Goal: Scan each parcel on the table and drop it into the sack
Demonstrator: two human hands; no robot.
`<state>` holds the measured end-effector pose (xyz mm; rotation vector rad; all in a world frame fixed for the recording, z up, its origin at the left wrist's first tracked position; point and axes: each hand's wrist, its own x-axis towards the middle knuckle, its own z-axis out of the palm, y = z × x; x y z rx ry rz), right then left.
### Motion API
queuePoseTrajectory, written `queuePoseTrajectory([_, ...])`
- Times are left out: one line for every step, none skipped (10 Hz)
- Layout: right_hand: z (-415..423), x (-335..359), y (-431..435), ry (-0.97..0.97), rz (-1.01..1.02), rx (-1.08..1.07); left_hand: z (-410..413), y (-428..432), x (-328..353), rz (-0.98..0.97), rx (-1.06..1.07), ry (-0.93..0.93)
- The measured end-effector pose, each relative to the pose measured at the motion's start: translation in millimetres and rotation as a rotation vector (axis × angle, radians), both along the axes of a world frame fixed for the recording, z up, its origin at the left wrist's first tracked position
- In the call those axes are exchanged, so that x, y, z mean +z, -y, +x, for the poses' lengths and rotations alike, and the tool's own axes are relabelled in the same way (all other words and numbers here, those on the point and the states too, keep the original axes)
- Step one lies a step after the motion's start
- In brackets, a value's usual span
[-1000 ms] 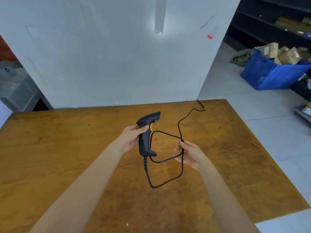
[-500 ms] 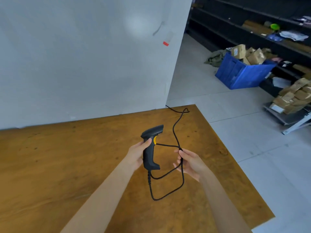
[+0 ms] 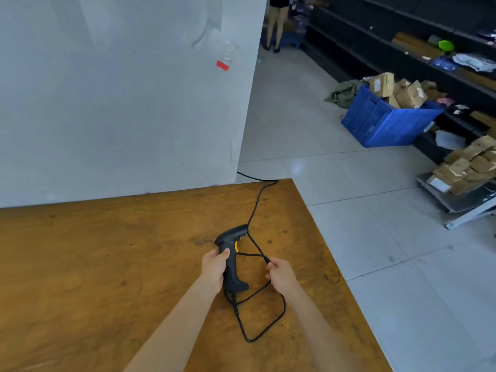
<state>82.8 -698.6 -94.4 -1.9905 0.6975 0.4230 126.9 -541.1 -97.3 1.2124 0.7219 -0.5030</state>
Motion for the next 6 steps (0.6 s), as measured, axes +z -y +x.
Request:
queuePoseTrajectory([4.3, -11.9, 1.6, 0.038, -0.172, 0.067, 2.2, 4.3, -11.1, 0.151, -0.026, 0.045])
queuePoseTrajectory([6.7, -16.4, -6.1, 0.084, -0.304, 0.068, 3.9, 1.5, -13.7, 0.398, -0.124, 0.111])
queuePoseTrajectory([8.4, -19.0, -14.4, 0.096, -0.366, 0.089, 1.5, -9.3, -8.6, 0.700, -0.296, 0.176])
queuePoseTrajectory([8.4, -13.0, -22.1, 0.086, -0.384, 0.102, -0.6, -21.8, -7.2, 0.775, -0.429, 0.210])
queuePoseTrajectory([3.1, -7.0, -31.9, 0.058, -0.450, 0.123, -4.4, -38.5, -2.1, 0.725, -0.467, 0.209])
queuePoseTrajectory([-3.4, 5.3, -46.4, 0.017, -0.607, 0.161, -8.1, -60.0, 3.4, 0.788, -0.492, 0.180])
